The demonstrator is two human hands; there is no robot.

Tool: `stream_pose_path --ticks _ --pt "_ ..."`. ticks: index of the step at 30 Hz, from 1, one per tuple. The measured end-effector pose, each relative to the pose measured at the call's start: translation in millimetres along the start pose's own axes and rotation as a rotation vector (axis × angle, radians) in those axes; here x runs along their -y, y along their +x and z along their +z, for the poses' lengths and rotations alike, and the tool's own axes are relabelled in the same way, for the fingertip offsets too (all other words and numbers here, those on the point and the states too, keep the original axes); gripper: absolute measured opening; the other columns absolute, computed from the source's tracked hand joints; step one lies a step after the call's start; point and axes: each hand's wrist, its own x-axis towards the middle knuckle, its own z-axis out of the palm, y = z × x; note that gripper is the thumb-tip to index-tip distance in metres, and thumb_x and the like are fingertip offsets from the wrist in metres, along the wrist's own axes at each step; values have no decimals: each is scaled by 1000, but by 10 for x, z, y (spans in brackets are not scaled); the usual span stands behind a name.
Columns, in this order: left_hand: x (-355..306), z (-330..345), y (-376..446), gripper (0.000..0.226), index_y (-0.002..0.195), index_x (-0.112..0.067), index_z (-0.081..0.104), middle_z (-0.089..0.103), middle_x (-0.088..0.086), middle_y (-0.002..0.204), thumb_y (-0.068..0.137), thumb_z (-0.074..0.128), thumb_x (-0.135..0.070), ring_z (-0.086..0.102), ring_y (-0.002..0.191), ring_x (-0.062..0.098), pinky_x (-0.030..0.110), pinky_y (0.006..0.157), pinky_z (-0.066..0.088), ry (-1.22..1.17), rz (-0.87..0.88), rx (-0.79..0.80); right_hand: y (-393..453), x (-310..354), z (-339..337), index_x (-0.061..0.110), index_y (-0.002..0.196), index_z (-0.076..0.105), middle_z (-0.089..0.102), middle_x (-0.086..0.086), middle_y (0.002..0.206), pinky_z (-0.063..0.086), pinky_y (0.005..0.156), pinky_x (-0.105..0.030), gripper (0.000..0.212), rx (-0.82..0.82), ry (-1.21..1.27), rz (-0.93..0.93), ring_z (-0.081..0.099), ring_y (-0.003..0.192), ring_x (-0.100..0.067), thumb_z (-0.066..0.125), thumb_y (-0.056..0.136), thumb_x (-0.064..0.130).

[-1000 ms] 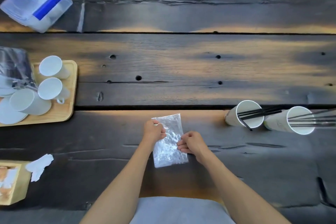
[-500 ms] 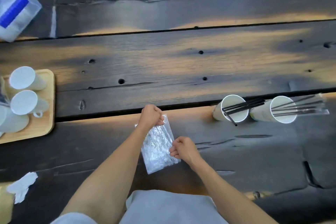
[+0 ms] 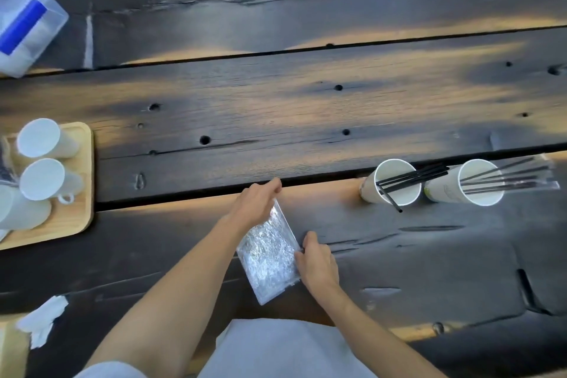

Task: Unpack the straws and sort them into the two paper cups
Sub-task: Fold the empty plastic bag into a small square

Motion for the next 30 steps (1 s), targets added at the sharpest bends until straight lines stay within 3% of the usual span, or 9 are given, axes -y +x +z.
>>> stream_pose_path --ticks 5,9,13,17,20,25,28,30 --pt "67 -111 -87 30 97 -29 42 59 1 77 86 43 -1 57 70 28 43 63 46 323 155 55 141 -112 -153 16 102 44 60 -11 104 46 72 -43 17 -14 -161 -182 60 93 -37 56 91 21" --pt "162 -66 -203 21 85 -22 44 59 -3 85 85 48 -2 53 77 23 32 55 31 280 132 74 313 -165 -379 16 102 42 50 -10 107 37 65 -40 20 -35 -336 -354 59 84 -39 57 92 22" --pt "189 69 -338 15 83 -21 49 63 -3 86 86 53 -7 53 77 22 32 60 34 267 60 13 467 -164 -538 11 107 47 48 -11 108 32 67 -36 25 -67 -452 -496 52 89 -32 63 89 18" --pt "235 122 -428 9 83 -20 55 59 -4 83 85 59 -12 53 77 21 32 61 37 144 4 38 545 -156 -565 12 108 50 48 -9 110 32 74 -36 28 -89 -497 -563 47 97 -29 65 85 17" --pt "291 160 -515 10 79 -19 57 54 -10 79 84 64 -13 51 72 16 31 57 41 22 52 27 563 -148 -546 15 107 49 45 -7 109 31 72 -35 27 -94 -518 -622 39 90 -24 61 84 11" --pt "374 190 -709 22 75 -20 58 63 -4 82 85 66 -2 59 75 13 31 70 52 -341 17 -66 621 -190 -590 21 88 51 39 0 100 25 69 -31 17 -27 -471 -660 32 85 -19 61 79 11" --pt "407 231 -848 27 77 -22 56 63 0 82 86 66 2 58 74 12 24 70 50 -462 -54 -147 641 -224 -611 22 72 53 41 1 98 33 72 -30 16 45 -369 -610 38 89 -20 63 77 12" --pt "407 252 -936 23 82 -19 58 65 4 85 86 67 1 58 73 12 19 68 49 -539 -129 -216 641 -213 -635 17 67 59 56 -3 93 46 77 -33 15 92 -192 -548 51 87 -20 64 79 9"
